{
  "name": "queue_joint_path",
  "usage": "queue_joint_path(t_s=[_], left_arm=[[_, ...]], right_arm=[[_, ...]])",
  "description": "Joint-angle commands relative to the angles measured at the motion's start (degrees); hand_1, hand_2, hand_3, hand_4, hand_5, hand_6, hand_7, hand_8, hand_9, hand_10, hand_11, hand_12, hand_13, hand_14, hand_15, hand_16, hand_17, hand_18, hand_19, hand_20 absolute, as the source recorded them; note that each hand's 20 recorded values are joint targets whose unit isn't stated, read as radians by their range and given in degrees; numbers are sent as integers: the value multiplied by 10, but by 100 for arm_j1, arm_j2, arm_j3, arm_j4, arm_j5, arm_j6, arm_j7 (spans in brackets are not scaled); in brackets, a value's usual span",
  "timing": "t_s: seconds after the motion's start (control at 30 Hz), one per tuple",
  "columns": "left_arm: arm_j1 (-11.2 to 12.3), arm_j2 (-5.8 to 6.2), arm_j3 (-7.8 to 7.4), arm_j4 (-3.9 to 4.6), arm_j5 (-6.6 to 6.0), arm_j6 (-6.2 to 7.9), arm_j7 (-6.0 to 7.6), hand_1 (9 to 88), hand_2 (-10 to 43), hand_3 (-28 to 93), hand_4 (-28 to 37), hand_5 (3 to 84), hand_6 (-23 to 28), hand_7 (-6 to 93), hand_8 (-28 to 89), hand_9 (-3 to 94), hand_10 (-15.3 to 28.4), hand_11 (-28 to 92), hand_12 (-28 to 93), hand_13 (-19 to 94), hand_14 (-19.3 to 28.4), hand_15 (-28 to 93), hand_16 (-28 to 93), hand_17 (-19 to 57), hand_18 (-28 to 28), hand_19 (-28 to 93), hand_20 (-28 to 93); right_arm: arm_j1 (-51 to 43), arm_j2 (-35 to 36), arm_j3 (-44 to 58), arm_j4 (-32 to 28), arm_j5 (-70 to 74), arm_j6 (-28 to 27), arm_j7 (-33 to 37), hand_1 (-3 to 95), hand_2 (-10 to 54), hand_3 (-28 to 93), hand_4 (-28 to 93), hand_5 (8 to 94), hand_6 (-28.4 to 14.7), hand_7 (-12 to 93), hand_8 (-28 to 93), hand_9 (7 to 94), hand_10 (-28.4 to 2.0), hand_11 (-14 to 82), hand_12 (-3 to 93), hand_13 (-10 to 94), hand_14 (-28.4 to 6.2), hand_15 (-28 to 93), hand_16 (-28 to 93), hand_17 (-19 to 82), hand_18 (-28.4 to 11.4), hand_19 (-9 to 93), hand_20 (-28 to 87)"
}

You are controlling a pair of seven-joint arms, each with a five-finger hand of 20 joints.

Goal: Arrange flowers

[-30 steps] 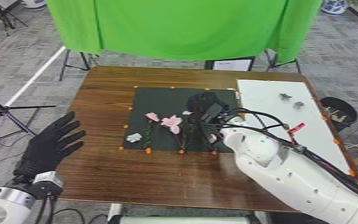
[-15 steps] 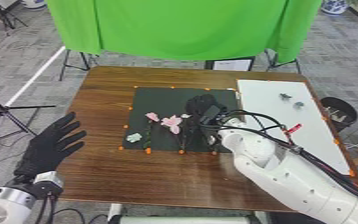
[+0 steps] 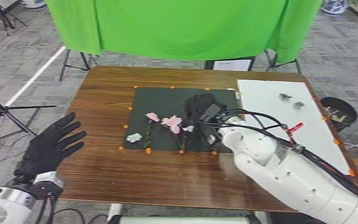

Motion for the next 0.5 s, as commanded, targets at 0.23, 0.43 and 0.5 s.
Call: queue_joint_path(t_s=[0.23,0.43,0.5], left_arm=[[63,-23,-23,3,-8,-59,-61,234,-14,703,-283,242,35,164,-103,210,107,141,175,151,151,266,11,-117,186,329,90],[103,-42,-44,-19,3,-23,-30,234,-13,704,-283,242,35,164,-102,210,107,142,175,151,152,270,10,-118,187,329,90],[123,-53,-57,-31,1,-2,-24,234,-13,704,-283,242,35,164,-102,210,107,142,175,151,152,270,9,-117,187,329,90]], right_arm=[[-92,255,710,-368,499,256,286,217,-95,863,-283,632,23,393,-185,737,-88,360,276,681,-69,672,303,310,-193,849,498],[82,872,1236,-125,866,-12,1169,209,-95,892,-282,472,-12,403,-183,535,-110,399,280,546,-96,701,266,253,-193,796,483],[285,1102,998,250,876,553,1441,219,-95,902,-279,419,-24,400,-183,470,-117,382,268,494,-101,675,238,225,-196,760,469]])
